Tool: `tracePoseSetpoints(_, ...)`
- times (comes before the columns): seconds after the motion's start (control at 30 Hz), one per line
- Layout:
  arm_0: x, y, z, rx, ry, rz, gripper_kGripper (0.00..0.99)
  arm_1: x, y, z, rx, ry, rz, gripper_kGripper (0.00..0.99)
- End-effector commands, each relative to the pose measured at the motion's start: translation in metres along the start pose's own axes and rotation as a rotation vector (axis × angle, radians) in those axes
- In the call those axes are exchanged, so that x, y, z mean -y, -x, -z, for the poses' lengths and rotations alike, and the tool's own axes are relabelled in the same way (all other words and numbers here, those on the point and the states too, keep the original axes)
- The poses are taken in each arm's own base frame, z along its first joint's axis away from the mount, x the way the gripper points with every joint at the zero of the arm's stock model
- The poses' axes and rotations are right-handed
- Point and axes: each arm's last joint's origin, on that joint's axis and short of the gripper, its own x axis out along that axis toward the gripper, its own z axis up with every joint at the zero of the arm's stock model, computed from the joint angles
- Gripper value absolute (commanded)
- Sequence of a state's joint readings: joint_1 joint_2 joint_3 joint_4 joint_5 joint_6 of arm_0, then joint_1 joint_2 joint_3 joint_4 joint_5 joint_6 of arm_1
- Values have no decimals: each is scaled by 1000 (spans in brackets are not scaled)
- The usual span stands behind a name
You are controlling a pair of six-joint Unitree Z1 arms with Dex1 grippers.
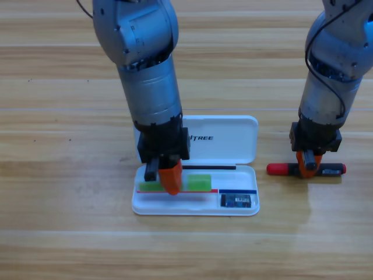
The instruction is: Clean up eraser and pencils
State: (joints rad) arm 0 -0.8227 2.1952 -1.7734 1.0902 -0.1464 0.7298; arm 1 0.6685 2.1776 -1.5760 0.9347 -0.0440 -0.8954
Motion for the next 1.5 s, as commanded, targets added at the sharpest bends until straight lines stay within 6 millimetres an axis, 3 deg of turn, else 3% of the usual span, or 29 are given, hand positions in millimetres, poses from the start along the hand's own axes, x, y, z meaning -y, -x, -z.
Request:
tracePoseSetpoints(0.03,5,-27,-11,-35,-19,46,0,-8,15,15,5,-31,-10,0)
tracePoseSetpoints(0.9,2,-43,-15,-49,-25,48,0,-19,31,21,-4,-36,6,0)
tracePoseSetpoints(1.5,1,-43,-16,-44,-25,40,0,-22,32,20,-10,-35,11,0)
